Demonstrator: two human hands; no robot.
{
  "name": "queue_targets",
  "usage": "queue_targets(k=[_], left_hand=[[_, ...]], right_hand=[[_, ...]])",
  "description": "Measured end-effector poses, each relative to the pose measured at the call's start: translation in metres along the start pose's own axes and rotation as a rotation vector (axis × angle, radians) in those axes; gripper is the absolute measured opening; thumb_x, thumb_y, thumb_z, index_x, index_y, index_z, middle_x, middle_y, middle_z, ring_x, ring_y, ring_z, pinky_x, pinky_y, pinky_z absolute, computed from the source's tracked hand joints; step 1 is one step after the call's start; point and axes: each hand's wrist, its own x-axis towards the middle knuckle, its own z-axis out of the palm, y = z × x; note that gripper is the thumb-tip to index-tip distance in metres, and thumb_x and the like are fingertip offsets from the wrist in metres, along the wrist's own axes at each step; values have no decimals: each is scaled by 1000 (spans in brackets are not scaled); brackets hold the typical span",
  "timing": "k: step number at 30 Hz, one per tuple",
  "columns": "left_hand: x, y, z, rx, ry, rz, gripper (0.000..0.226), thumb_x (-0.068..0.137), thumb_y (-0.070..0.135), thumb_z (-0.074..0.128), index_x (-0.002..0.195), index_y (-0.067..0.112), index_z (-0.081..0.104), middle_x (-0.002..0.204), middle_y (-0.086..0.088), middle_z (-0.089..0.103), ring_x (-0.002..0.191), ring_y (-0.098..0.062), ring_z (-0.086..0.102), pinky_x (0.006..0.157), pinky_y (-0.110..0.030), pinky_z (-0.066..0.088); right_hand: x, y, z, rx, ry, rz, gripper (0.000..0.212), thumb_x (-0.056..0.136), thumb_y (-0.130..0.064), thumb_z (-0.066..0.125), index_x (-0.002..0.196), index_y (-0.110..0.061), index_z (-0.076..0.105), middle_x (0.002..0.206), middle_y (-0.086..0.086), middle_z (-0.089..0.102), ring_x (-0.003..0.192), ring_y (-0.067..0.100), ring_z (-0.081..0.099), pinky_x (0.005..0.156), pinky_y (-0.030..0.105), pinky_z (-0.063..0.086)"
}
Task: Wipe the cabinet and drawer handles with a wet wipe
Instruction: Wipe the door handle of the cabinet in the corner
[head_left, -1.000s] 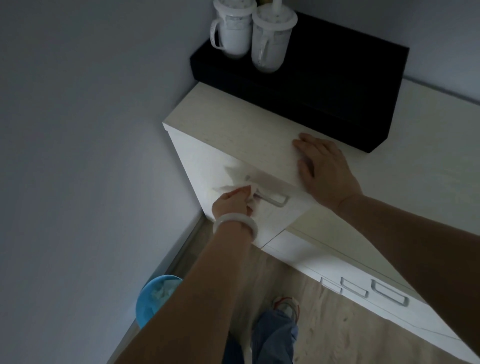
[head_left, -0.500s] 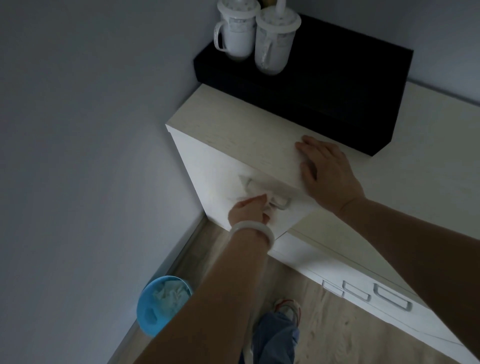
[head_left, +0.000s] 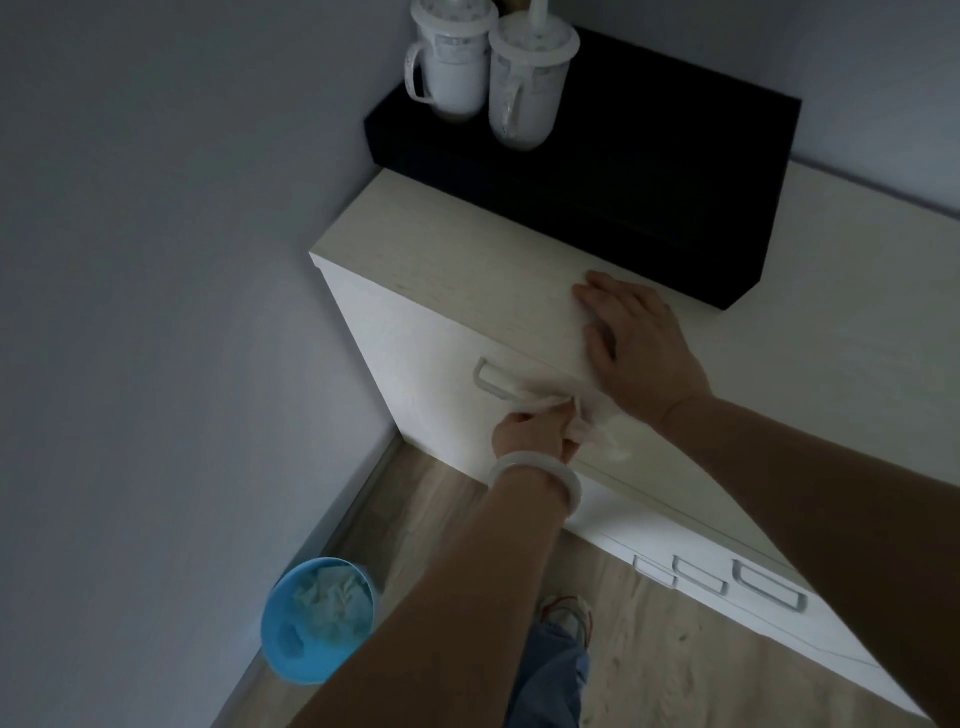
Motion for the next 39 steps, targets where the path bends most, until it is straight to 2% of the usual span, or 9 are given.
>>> queue_targets(k=[4,13,16,22,27,30,33,36,39], left_hand=[[6,-2,-2,-56,-27,-22,29,79,-4,71,107,-6,64,88,-16,68,76,-24,68,68,-31,60],[22,23,-23,144,-126,-19,24,76,-6,71,100,-11,65,82,-17,69,69,-25,67,66,-31,59],[33,37,-31,198,-74,43,18,74,-3,73,91,-8,67,85,-19,70,75,-29,68,77,-38,58],[39,31,-37,214,-32,120,11,76,4,73,82,-2,66,52,-8,61,59,-22,61,84,-38,55],[29,6,-26,152,-94,55,24,69,6,75,90,-2,66,52,-7,61,65,-22,62,90,-39,54],[37,20,-35,28,-80,49,28,72,-4,75,99,-7,68,81,-15,68,74,-24,65,83,-35,57],[43,26,-37,31,-64,67,19,70,0,77,87,-3,70,72,-13,60,68,-22,56,74,-32,52],[37,11,-26,193,-72,23,19,71,9,78,83,5,64,73,-8,61,71,-21,59,83,-36,53],[32,16,-27,156,-100,17,17,78,-2,71,94,-3,66,79,-12,63,65,-21,62,63,-26,56]], right_hand=[[0,0,0,-3,-5,1,53,93,-37,29,142,-20,43,150,-1,40,133,21,35,113,39,29],[0,0,0,23,-3,4,46,98,-29,40,144,-22,40,152,-4,36,135,18,30,114,37,24],[0,0,0,36,0,3,46,98,-27,42,143,-21,42,151,-4,37,134,19,31,114,37,24],[0,0,0,33,1,6,47,97,-28,40,143,-21,42,151,-2,38,134,20,32,113,39,26],[-1,0,0,25,-4,4,49,96,-31,36,144,-21,41,151,-2,37,134,21,32,113,39,26],[-1,-1,0,35,4,1,48,96,-30,38,143,-21,41,151,-2,38,135,21,32,114,41,27],[-1,1,2,31,8,-4,48,96,-29,39,143,-21,42,151,-2,38,134,21,32,114,40,26],[0,0,2,15,6,1,49,95,-32,36,143,-21,42,150,-1,39,134,21,33,114,40,26],[0,2,3,13,11,-2,47,97,-29,39,143,-21,42,150,-2,39,134,21,33,115,39,26]])
